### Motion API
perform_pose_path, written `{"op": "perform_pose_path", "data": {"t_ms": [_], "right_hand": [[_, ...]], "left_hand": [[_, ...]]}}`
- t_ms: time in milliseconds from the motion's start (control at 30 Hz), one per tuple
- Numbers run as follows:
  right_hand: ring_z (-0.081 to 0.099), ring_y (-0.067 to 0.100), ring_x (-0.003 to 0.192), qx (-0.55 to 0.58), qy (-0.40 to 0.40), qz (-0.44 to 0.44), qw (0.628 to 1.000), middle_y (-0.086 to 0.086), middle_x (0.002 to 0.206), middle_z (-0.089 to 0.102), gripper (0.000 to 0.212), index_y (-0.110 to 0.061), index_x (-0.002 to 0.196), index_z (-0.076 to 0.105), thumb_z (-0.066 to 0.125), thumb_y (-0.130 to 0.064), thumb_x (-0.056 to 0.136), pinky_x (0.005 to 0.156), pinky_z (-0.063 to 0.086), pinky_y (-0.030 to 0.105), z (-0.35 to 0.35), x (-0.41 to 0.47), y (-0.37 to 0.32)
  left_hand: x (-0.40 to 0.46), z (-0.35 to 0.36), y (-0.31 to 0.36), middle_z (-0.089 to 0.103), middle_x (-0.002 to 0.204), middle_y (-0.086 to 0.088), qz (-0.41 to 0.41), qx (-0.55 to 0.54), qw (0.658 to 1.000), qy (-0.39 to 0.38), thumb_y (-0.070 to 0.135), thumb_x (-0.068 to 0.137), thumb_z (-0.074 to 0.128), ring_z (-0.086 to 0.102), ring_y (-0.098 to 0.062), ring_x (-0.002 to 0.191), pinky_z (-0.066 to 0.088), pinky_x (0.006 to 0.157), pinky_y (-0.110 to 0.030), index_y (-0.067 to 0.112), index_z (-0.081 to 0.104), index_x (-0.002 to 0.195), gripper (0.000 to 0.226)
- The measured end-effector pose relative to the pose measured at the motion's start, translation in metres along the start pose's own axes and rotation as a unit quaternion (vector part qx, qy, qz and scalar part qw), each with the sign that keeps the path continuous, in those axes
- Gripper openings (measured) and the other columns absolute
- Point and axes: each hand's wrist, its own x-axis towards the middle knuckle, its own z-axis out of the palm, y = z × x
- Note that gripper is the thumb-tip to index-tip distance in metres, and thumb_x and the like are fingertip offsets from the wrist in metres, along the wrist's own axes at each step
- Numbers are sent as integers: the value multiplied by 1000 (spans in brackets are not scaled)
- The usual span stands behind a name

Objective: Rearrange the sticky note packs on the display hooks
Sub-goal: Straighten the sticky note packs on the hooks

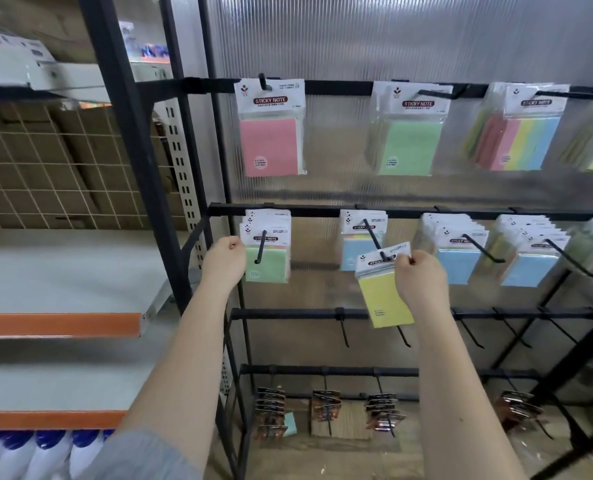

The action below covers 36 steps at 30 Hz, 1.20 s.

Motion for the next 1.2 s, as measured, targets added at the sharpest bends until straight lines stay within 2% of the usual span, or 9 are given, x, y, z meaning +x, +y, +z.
{"op": "perform_pose_path", "data": {"t_ms": [100,200,333,600,733,833,967,1067,1200], "right_hand": [[37,13,57,-33,6,-1,999,4,64,42,36,-12,64,36,33,-15,99,47,23,28,-4,-11,-5],[41,16,60,-52,8,4,999,3,67,44,29,-9,74,42,31,-17,100,48,24,28,-8,-17,-9],[45,25,70,-77,12,17,997,3,69,43,25,-6,83,45,30,-18,99,51,25,30,-15,-21,-14],[38,17,56,-92,49,8,995,7,64,44,25,-3,78,43,31,-14,97,47,22,27,-26,-25,-27],[36,16,55,-85,49,4,995,6,64,42,24,-4,77,41,31,-14,97,47,21,28,-26,-28,-30],[35,16,54,-74,50,0,996,5,62,40,31,-9,67,35,32,-14,97,47,20,28,-25,-30,-33],[34,15,53,-62,56,0,996,4,60,38,34,-13,63,31,33,-15,97,47,20,28,-24,-34,-34],[35,14,54,-55,64,-4,996,3,60,39,35,-13,63,32,33,-16,98,47,21,29,-23,-35,-35],[37,15,55,-36,72,-5,997,5,61,42,34,-11,65,36,33,-17,98,47,24,30,-22,-38,-35]], "left_hand": [[14,5,3,58,110,-3,-71,12,996,-58,21,100,33,49,-15,83,36,63,-24,15,49,134,38],[25,10,6,56,121,-8,-101,-15,992,-78,19,100,34,51,-19,87,41,71,-27,14,51,132,37],[31,16,4,58,100,-4,-99,-58,991,-63,18,99,36,47,-14,68,37,57,-24,16,58,123,33],[21,23,-17,57,118,-5,-86,-121,989,-9,17,95,51,51,-14,79,34,46,-14,11,46,132,38],[16,30,-23,53,89,4,-49,-91,995,-1,28,95,53,43,-2,61,34,35,-12,9,49,111,25],[19,37,-28,54,74,-1,-55,-91,992,-70,38,96,46,48,-14,61,38,55,-21,13,54,84,29],[23,42,-26,61,85,-4,-83,-146,979,-115,33,96,47,55,-21,77,47,75,-36,17,61,94,21],[22,42,-25,60,79,-1,-93,-214,967,-101,32,98,44,58,-19,74,43,68,-33,20,59,84,23],[15,38,-26,45,65,-1,-44,-149,984,-86,36,100,38,39,-14,55,27,52,-25,12,50,75,37]]}}
